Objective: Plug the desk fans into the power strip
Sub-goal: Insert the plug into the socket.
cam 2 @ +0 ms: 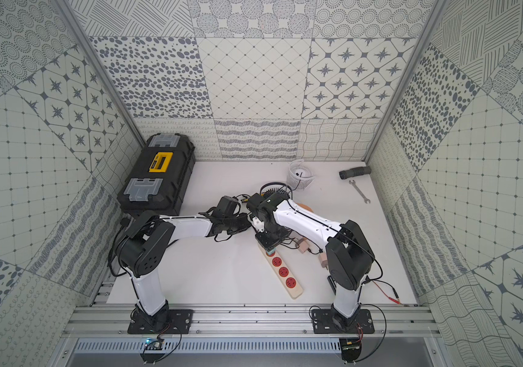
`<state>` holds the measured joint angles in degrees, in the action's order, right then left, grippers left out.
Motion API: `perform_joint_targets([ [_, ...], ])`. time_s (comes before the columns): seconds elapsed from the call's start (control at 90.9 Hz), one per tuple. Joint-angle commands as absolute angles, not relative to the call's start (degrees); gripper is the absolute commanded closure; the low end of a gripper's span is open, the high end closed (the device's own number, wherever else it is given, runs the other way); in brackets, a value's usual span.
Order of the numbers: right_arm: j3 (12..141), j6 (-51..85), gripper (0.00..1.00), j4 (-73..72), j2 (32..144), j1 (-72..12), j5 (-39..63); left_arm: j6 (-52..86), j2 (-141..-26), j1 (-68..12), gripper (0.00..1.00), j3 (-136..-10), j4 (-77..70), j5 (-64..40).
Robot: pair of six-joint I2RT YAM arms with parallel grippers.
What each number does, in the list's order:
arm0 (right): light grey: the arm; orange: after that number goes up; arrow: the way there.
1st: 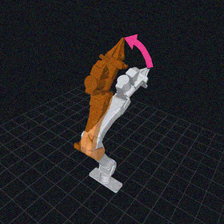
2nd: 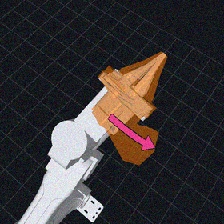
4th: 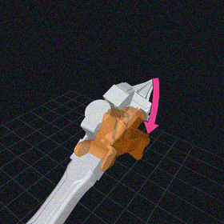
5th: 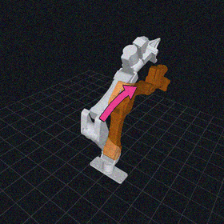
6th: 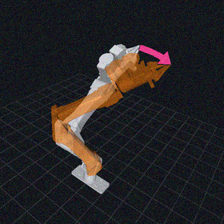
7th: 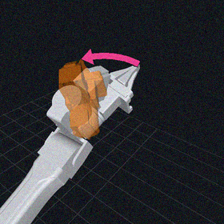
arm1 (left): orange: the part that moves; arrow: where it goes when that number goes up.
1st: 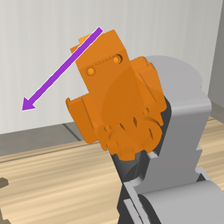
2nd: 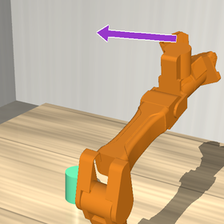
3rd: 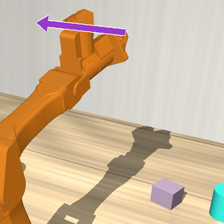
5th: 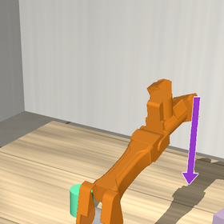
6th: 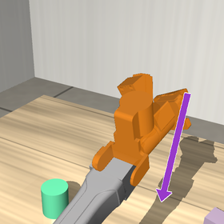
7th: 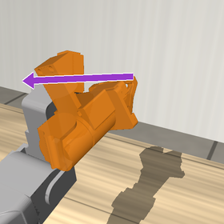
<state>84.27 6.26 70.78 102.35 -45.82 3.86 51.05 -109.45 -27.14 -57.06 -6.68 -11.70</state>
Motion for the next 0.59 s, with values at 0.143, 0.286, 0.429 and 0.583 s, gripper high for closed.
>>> perform_joint_targets([
  [0.143,83.81,6.86,0.93,70.16,103.29,-45.79,3.25,50.34,-108.73,-26.54,1.00,-56.72,-5.88,-11.66],
  [0.286,82.49,6.86,0.93,70.13,103.72,-45.79,2.44,50.31,-108.47,-26.54,1.00,-56.40,-5.89,-11.44],
  [0.429,81.34,7.04,0.93,69.82,104.30,-45.79,3.29,50.25,-108.37,-26.54,1.00,-56.29,-5.88,-11.43],
  [0.583,80.52,7.13,0.93,68.55,104.92,-45.79,3.35,50.23,-108.41,-26.54,1.00,-56.42,-5.89,-11.42],
])
